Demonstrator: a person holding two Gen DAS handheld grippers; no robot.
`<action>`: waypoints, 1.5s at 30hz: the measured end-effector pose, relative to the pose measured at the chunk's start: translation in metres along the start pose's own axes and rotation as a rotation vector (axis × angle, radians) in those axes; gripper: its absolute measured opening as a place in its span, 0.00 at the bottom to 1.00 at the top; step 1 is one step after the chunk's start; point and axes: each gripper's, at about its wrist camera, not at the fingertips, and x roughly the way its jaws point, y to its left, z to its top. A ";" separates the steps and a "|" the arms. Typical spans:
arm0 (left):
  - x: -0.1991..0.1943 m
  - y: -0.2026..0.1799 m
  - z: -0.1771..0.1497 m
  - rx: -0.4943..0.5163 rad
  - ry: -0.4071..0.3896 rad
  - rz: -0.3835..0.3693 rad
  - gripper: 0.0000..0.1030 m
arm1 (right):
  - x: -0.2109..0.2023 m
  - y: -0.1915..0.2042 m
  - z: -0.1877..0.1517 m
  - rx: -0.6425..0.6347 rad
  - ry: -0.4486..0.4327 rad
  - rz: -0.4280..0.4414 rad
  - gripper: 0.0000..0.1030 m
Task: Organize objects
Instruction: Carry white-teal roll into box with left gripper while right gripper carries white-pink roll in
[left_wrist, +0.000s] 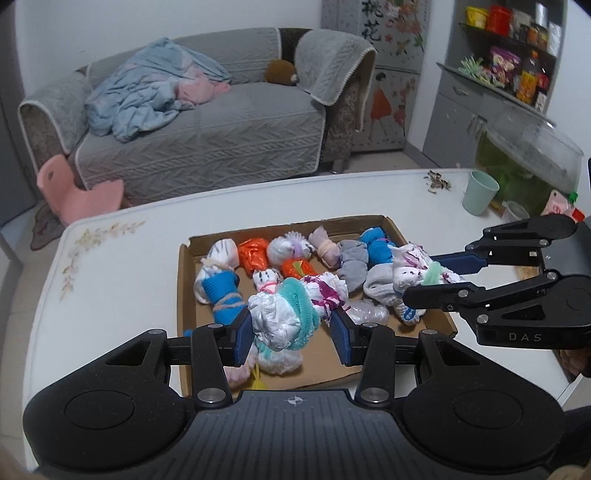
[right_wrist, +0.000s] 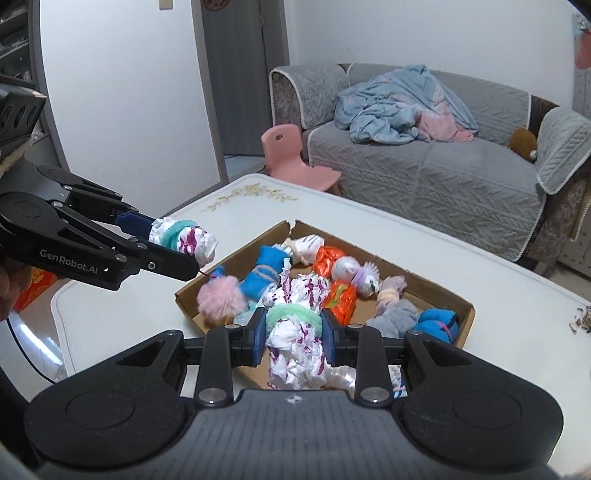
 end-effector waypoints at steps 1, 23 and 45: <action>0.002 -0.003 0.002 0.034 0.004 0.004 0.48 | 0.000 -0.001 0.001 0.002 -0.002 0.002 0.26; 0.109 -0.010 -0.017 0.222 0.139 -0.122 0.49 | 0.051 -0.009 -0.019 0.016 0.174 0.102 0.26; 0.176 -0.027 -0.030 0.175 0.246 -0.107 0.49 | 0.081 -0.026 -0.038 -0.028 0.316 -0.043 0.26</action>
